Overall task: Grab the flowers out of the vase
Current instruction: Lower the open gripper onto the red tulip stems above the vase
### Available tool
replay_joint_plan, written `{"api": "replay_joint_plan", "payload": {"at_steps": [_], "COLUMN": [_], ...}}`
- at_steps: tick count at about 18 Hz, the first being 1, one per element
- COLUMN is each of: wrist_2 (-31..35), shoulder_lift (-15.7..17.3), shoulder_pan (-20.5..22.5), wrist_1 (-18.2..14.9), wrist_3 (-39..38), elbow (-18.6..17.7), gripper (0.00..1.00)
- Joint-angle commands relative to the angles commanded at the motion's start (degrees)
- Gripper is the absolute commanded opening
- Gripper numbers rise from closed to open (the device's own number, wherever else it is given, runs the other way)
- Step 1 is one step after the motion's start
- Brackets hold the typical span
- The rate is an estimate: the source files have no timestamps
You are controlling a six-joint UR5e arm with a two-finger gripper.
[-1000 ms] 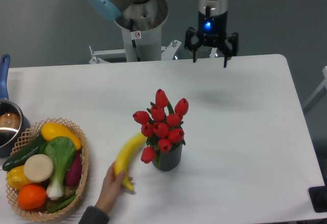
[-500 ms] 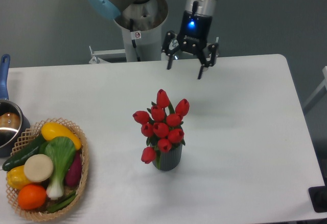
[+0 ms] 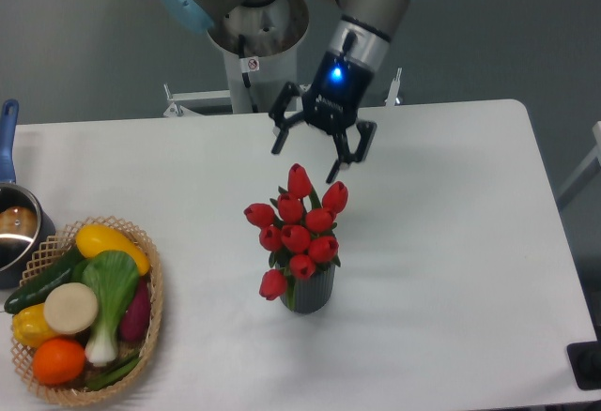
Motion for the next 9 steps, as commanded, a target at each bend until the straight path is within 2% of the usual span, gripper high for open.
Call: {"api": "replay_joint_plan", "payload": {"at_steps": [2,5,9], "wrist_2": [-0.09,-0.09,-0.17], "shoulder_lift": [-0.87,-4.56,-6.06], "shoulder_pan": [-0.35,-1.23,-1.40], "wrist_1": [0.17,0.35,0.35], "wrist_3": [0.00,0.09,0.00], "elbow": [0.26,2.89,4.57], "gripper": [1.00,1.00,1.00]}}
